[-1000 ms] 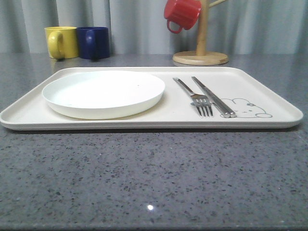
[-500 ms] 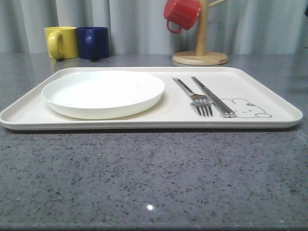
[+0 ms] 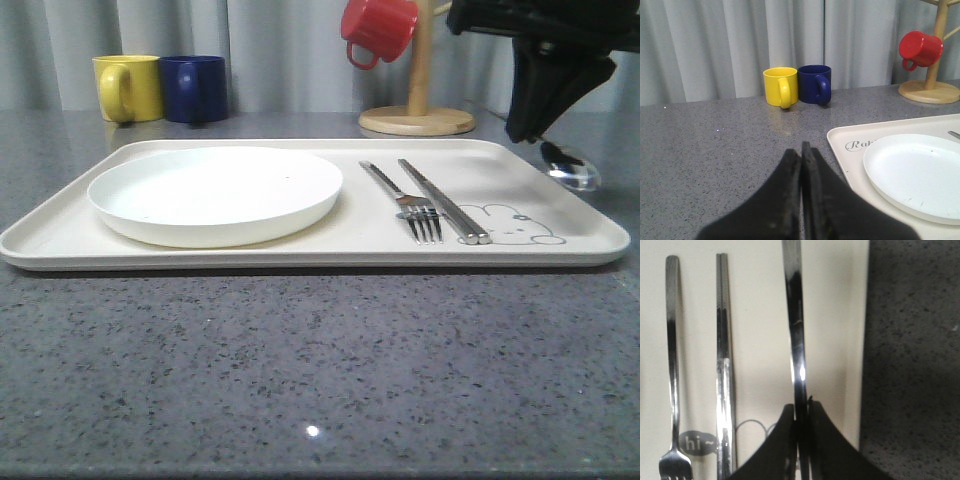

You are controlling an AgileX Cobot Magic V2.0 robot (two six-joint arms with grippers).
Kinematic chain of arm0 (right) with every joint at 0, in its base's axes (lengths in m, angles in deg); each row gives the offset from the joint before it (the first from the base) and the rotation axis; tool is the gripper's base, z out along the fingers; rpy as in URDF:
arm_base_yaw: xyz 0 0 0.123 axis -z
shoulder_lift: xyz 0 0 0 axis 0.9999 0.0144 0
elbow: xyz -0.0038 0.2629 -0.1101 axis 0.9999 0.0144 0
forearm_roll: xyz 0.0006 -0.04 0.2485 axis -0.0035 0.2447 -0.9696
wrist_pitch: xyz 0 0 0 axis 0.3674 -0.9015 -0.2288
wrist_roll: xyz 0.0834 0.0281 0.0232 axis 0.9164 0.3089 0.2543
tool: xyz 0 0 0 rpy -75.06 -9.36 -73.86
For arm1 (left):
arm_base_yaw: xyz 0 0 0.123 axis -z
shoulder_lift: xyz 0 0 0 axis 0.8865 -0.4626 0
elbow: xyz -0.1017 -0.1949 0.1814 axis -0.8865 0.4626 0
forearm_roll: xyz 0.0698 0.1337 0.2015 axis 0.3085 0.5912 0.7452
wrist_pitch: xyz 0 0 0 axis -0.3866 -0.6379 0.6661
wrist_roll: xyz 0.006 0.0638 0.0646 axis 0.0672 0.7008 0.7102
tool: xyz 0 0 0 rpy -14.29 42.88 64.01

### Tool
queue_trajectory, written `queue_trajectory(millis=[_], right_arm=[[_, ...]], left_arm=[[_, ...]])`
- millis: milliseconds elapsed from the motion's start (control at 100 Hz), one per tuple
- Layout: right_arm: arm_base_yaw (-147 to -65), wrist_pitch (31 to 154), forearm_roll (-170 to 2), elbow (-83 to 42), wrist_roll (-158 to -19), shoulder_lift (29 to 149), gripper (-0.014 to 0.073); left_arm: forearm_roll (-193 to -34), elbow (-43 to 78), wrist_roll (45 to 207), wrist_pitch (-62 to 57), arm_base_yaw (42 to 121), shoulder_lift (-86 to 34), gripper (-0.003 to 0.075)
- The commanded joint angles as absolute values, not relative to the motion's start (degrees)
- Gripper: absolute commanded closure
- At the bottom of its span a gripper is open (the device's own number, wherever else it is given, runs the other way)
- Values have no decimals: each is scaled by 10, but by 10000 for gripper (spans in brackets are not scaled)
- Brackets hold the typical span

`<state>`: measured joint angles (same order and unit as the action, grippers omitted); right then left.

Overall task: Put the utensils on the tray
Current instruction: 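Lower the spoon onto the tray beside the chopsticks and release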

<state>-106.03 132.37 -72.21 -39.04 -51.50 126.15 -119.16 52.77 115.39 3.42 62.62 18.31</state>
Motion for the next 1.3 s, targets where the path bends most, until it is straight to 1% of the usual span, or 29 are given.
queue_trajectory(millis=[0, 280, 350, 450, 640, 720, 990, 1130, 1290], right_arm=[[-1069, 1297, -720, -404, -507, 1253, 649], [-1072, 1297, -721, -404, -501, 1286, 649], [-1072, 1300, -721, -404, -501, 1290, 628], [-1072, 1303, -721, -404, -501, 1293, 551], [-1072, 1304, -721, -404, -501, 1293, 350], [-1072, 1304, -721, -404, -501, 1291, 305], [-1064, 1287, -701, -404, -516, 1240, 300], [-1032, 1287, -701, -404, -545, 1199, 300], [-975, 1291, -701, -388, -582, 1141, 300]], left_arm=[[-1202, 513, 1153, -1, 625, 179, 739], [-1202, 513, 1153, -1, 625, 179, 739], [-1202, 513, 1153, -1, 625, 179, 739], [-1202, 513, 1153, -1, 625, 179, 739], [-1202, 513, 1153, -1, 625, 179, 739], [-1202, 513, 1153, -1, 625, 179, 739], [-1202, 513, 1153, -1, 625, 179, 739], [-1202, 513, 1153, -1, 625, 179, 739], [-1202, 513, 1153, -1, 625, 179, 739]])
